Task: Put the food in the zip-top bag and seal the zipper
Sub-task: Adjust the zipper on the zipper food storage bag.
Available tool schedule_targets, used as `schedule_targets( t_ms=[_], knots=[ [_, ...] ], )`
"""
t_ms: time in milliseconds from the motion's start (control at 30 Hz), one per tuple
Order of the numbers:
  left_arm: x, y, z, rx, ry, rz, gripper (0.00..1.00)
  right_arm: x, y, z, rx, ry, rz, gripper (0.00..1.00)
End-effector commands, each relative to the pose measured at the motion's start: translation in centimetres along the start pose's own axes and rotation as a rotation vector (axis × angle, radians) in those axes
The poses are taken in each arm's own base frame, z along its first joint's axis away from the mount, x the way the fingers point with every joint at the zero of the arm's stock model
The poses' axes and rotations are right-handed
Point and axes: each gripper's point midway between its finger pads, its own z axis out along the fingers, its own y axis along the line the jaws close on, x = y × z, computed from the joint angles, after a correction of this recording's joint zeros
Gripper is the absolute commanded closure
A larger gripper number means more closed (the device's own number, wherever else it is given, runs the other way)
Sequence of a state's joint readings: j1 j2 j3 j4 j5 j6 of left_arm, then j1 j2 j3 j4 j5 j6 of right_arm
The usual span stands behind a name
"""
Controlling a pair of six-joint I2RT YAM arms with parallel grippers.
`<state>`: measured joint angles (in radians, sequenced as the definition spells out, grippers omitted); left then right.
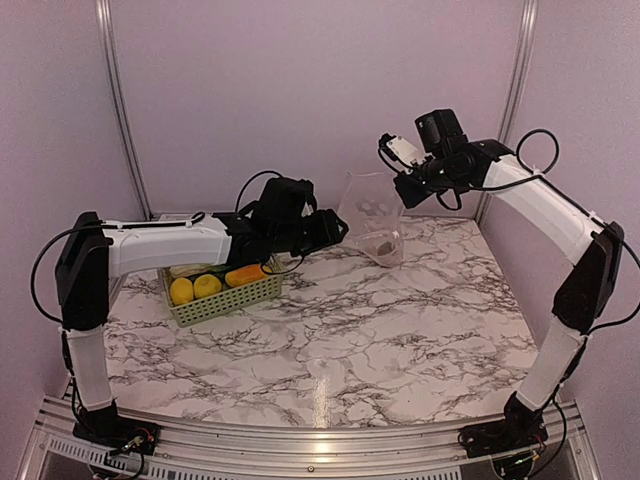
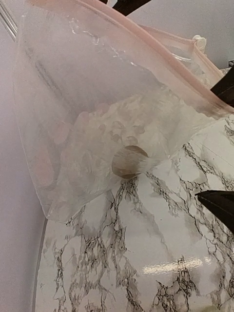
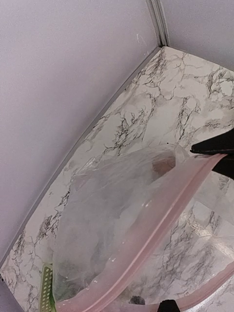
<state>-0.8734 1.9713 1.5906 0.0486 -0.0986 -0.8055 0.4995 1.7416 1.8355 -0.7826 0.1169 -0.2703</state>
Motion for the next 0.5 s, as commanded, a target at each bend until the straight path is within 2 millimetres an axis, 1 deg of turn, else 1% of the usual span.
schedule_targets(
  t_ms=[0,67,167,233,300,367,433,467],
  knots=[
    [-2.3,-2.4,-5.5,0.080,-0.050,0.152,0.30,-0.5,-0.9,-1.0,-0.024,-0.019,0.032,1.00],
    [-2.7,-1.4,-7.9,0.031,-0.060,0.228,0.22,-1.0,-1.5,-1.2,-0.016,-0.038,0.036,1.00],
    [-3.0,2.3,-11.2,-0.141,-0.029,0.359,0.16,-1.6,-3.0,-1.4,0.027,-0.056,0.031,1.00],
    [-3.5,5.4,-13.1,-0.263,0.003,0.421,0.15,-2.0,-4.9,-1.8,0.060,-0.070,0.044,1.00],
    [-3.8,8.9,-14.7,-0.374,0.060,0.458,0.14,-1.8,-7.2,-1.8,0.096,-0.074,0.064,1.00],
    [-4.3,12.6,-16.1,-0.455,0.118,0.449,0.14,-1.4,-9.7,-2.0,0.143,-0.072,0.079,1.00],
    [-4.4,15.8,-17.2,-0.507,0.174,0.422,0.14,-1.1,-11.3,-2.3,0.176,-0.076,0.091,1.00],
    [-4.4,16.9,-17.5,-0.521,0.192,0.404,0.15,-1.0,-11.8,-2.6,0.184,-0.082,0.098,1.00]
  ],
)
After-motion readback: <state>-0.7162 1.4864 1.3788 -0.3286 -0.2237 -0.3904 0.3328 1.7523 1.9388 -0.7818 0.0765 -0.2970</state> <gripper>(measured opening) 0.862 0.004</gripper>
